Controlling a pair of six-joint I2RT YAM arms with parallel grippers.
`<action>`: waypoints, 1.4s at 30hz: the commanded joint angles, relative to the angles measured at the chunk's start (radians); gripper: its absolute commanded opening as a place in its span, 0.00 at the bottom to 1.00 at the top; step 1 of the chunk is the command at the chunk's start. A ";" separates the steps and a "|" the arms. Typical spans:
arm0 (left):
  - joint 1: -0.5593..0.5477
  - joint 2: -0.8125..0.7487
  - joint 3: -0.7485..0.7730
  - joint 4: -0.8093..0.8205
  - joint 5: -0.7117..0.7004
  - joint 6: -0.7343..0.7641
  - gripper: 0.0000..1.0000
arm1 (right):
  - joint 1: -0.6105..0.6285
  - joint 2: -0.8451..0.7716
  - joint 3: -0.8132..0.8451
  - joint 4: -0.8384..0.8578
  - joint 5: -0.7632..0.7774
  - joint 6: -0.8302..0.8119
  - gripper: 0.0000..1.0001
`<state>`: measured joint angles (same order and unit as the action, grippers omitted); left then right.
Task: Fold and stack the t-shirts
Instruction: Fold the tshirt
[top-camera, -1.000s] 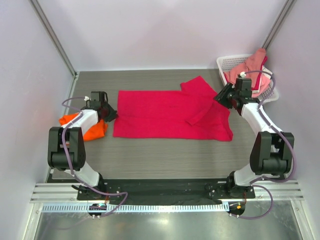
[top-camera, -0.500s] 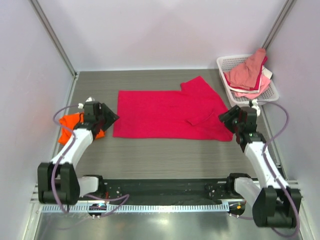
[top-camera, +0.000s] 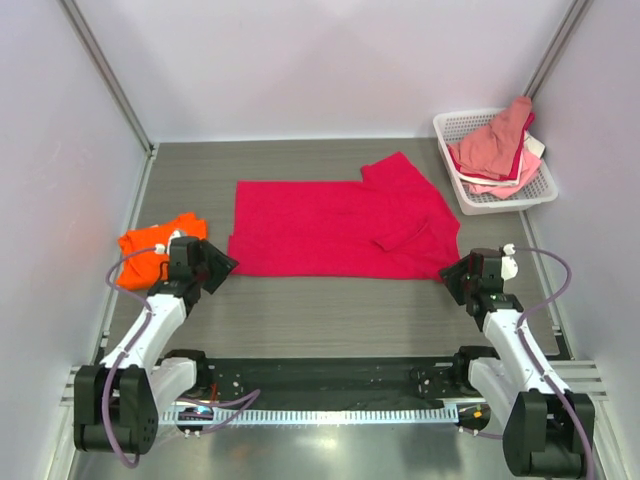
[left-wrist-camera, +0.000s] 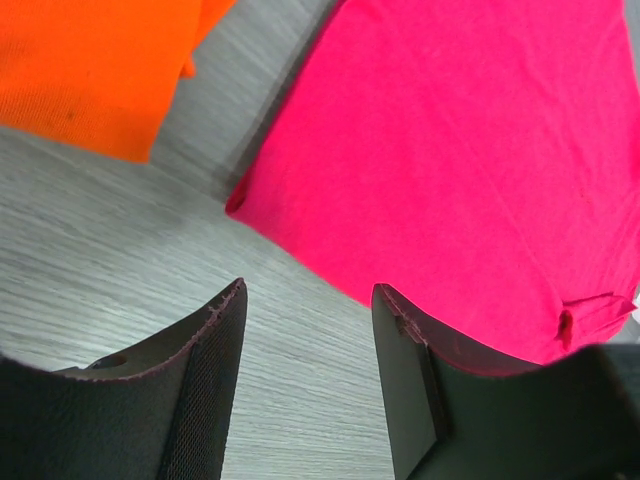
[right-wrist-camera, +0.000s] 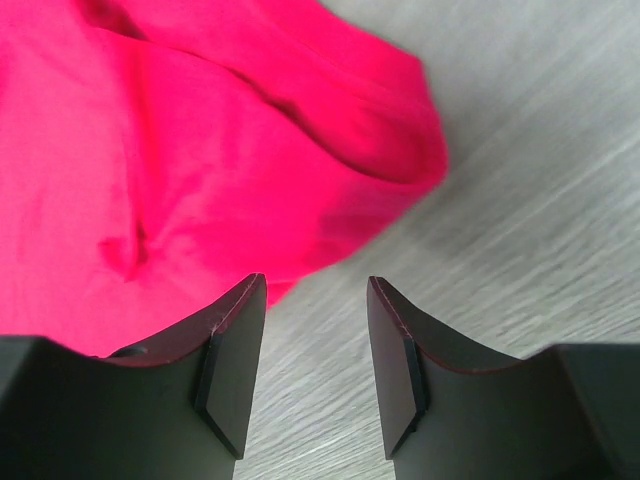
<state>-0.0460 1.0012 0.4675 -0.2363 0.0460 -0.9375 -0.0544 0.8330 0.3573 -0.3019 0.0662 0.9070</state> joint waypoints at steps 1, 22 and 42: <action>-0.003 -0.013 -0.036 0.101 0.006 -0.046 0.53 | 0.001 0.018 -0.043 0.092 0.033 0.072 0.51; -0.003 0.132 -0.102 0.232 -0.032 -0.084 0.41 | 0.001 0.101 -0.113 0.262 0.267 0.182 0.01; -0.005 0.330 -0.073 0.353 0.009 -0.139 0.09 | 0.001 0.098 -0.096 0.276 0.208 0.158 0.01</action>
<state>-0.0460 1.2900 0.3771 0.1261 0.0380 -1.0863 -0.0544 0.9401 0.2440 -0.0593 0.2516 1.0718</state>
